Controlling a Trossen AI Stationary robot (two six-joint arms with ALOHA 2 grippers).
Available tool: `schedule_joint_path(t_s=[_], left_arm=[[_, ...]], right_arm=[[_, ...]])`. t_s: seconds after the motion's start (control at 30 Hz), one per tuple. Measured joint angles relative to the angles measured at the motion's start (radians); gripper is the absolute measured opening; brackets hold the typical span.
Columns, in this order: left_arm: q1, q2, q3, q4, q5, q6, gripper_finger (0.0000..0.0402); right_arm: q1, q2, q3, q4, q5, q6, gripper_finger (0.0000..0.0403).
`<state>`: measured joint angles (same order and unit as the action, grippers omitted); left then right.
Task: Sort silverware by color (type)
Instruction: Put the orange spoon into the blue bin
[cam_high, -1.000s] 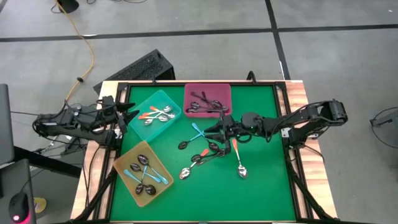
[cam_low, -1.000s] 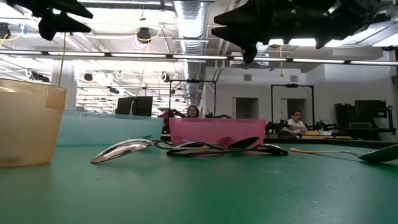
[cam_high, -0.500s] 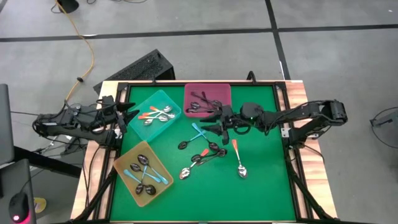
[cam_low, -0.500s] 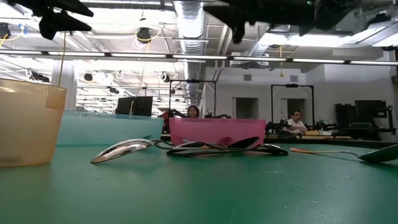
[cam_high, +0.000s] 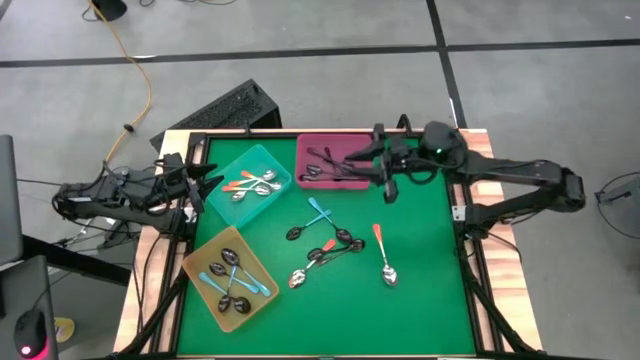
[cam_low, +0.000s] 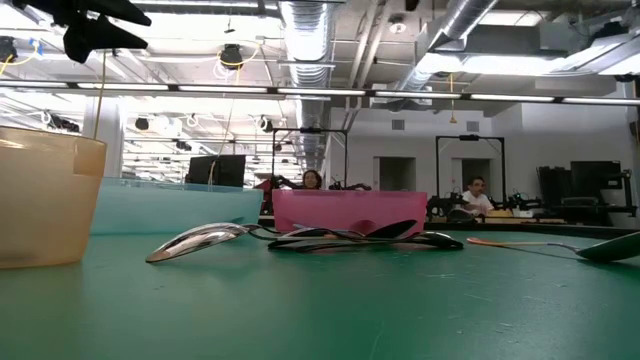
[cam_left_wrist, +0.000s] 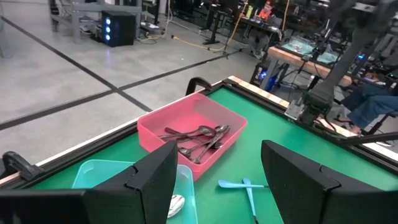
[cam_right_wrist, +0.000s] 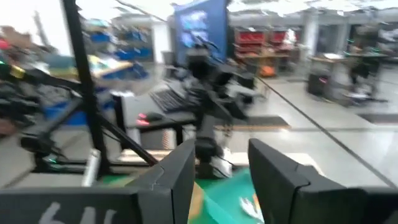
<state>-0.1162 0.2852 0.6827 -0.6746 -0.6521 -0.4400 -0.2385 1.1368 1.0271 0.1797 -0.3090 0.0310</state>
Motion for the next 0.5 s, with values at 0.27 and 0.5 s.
schedule_joint_path(t_s=[0.27, 0.5], left_arm=[[0.0, 0.0, 0.0, 0.036, 0.013, -0.008, 0.0219], [0.0, 0.0, 0.0, 0.046, 0.011, 0.004, 0.0219]], right_arm=[[-0.048, -0.059, 0.0, -0.126, 0.023, -0.061, 0.0164], [-0.084, -0.039, 0.0, -0.152, 0.023, -0.119, 0.0164]])
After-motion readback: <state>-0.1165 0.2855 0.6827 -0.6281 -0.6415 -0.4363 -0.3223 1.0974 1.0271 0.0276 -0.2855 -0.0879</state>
